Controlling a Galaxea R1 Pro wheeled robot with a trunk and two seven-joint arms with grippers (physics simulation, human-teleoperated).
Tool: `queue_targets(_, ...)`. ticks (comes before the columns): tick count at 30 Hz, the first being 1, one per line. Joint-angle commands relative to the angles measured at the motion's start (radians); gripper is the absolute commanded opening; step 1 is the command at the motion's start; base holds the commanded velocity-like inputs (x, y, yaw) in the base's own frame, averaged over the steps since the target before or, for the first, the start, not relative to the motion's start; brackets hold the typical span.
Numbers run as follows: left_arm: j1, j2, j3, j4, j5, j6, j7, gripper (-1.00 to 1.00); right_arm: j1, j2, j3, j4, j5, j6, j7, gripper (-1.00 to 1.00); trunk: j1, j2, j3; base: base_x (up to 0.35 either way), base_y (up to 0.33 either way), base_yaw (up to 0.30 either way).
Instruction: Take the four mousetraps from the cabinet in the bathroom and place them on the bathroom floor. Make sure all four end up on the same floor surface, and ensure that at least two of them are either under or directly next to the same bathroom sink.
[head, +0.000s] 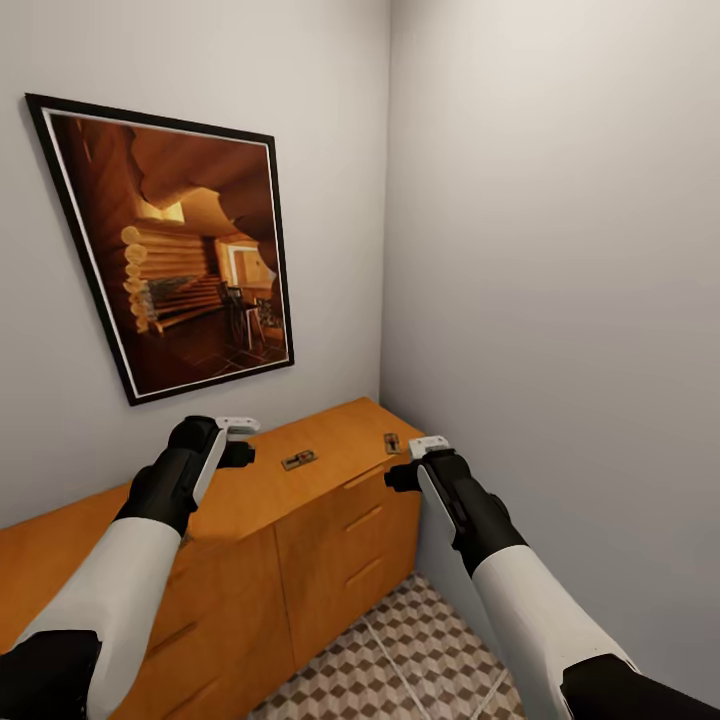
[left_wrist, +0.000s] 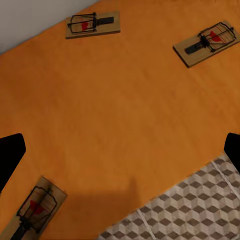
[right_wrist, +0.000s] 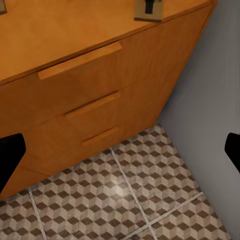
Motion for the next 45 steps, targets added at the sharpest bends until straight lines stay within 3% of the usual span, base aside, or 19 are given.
queue_targets(1,0.000,0.000,0.000,0.001,-0.002,0.004,0.000,1.00,0.000,0.000,0.002,-0.002,-0.005,0.006,-0.007,1.00,0.001,-0.001,0.000,0.081,0.017,0.000)
queue_targets(9,0.001,-0.011,0.000,0.014,-0.002,0.004,0.000,1.00,0.000,0.000,0.003,-0.048,-0.003,0.018,-0.007,1.00,0.001,-0.001,0.000,0.032,0.007,0.000)
queue_targets(15,0.003,-0.035,0.000,0.020,-0.003,0.002,0.001,1.00,0.000,0.000,0.003,-0.088,0.004,0.042,-0.021,1.00,0.001,-0.001,0.000,0.004,0.001,0.000)
queue_targets(24,0.003,-0.065,0.000,0.021,-0.006,-0.003,0.002,1.00,-0.046,0.000,0.003,-0.141,0.009,0.151,-0.134,1.00,0.001,-0.001,0.000,0.000,0.000,0.000)
queue_targets(32,0.003,-0.069,0.000,0.021,-0.006,-0.002,0.003,1.00,-0.078,0.000,0.002,-0.140,0.002,0.177,-0.151,1.00,0.001,-0.001,0.000,0.000,0.000,0.000)
queue_targets(45,0.005,-0.071,0.000,0.021,-0.006,-0.004,0.003,1.00,-0.082,0.000,0.000,-0.125,-0.022,0.178,-0.129,1.00,0.001,-0.001,0.000,0.073,0.013,0.000)
